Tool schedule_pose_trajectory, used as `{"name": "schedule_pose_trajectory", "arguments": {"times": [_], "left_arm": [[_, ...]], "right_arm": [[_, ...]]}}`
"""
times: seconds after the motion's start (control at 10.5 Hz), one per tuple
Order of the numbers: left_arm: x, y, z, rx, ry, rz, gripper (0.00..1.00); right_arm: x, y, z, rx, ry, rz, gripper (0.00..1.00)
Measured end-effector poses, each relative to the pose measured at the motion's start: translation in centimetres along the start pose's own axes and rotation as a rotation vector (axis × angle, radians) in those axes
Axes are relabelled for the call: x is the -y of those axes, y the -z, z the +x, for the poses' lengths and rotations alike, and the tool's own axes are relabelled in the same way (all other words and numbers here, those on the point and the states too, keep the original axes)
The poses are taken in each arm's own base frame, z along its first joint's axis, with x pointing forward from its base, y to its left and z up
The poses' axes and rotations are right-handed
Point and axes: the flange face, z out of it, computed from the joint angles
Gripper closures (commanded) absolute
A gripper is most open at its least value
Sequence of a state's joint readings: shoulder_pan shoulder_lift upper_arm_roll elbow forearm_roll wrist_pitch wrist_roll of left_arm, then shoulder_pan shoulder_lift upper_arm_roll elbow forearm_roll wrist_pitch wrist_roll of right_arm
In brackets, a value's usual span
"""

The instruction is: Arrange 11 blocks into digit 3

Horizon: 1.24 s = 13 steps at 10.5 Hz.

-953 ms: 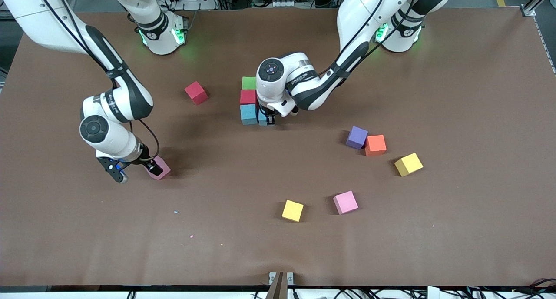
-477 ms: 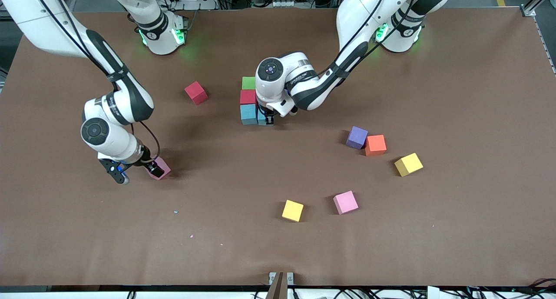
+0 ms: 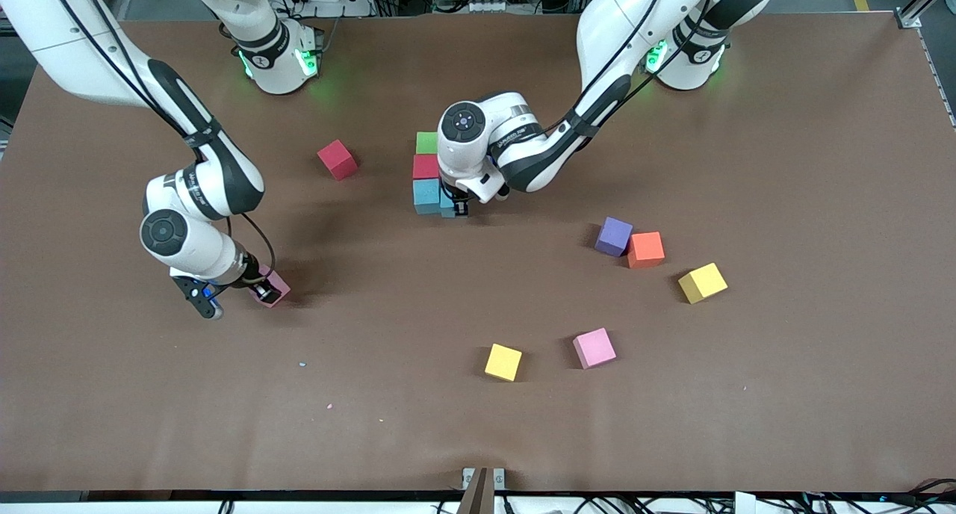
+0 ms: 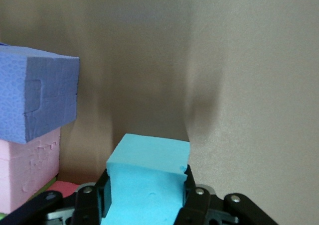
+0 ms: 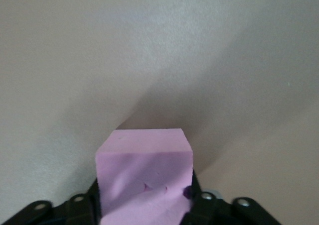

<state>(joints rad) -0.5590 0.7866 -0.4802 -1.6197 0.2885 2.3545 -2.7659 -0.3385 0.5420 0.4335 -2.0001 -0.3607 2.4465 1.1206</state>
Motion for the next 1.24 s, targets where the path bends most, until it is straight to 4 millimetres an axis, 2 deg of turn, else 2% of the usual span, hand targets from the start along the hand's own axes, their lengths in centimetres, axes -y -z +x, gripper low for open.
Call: {"name": "schedule_pose_trajectory", "arguments": {"times": [0.1, 0.19, 0.29, 0.38, 0.57, 0.76, 0.86, 1.05, 1.24], "left_arm": [[0.1, 0.0, -0.1, 0.0, -0.002, 0.0, 0.91], [0.3, 0.0, -0.2, 0.0, -0.005, 0.0, 0.78], [0.5, -0.1, -0.3, 0.0, -0.008, 0.001, 0.54], [0.7, -0.1, -0.4, 0.0, -0.011, 0.001, 0.01], [0.9, -0.3, -0.5, -0.002, -0.017, 0.001, 0.0], [1.1, -0.2, -0.7, -0.003, -0.027, -0.004, 0.0], [0.9, 0.0, -0.8, 0.001, -0.025, -0.008, 0.0], [0.3, 1.3, -1.1, 0.013, -0.029, -0.025, 0.0], [-0.3, 4.0, -0.8, -0.018, -0.048, -0.048, 0.0]], "right_arm": [[0.3, 0.4, 0.1, -0.005, 0.014, 0.007, 0.86], [0.8, 0.8, 0.0, -0.009, 0.05, 0.012, 0.87], [1.7, 1.2, -0.7, -0.008, 0.118, 0.012, 0.87], [3.3, 1.8, -2.3, -0.006, 0.227, 0.011, 0.86], [7.1, 3.4, -7.1, -0.005, 0.452, 0.034, 0.86], [9.7, 4.6, -11.6, 0.004, 0.656, 0.056, 0.86], [10.4, 4.9, -13.3, 0.01, 0.746, 0.058, 0.86], [11.1, 5.1, -15.2, 0.014, 0.871, 0.059, 0.86], [11.5, 4.8, -17.3, 0.036, 0.931, 0.027, 0.86]]}}
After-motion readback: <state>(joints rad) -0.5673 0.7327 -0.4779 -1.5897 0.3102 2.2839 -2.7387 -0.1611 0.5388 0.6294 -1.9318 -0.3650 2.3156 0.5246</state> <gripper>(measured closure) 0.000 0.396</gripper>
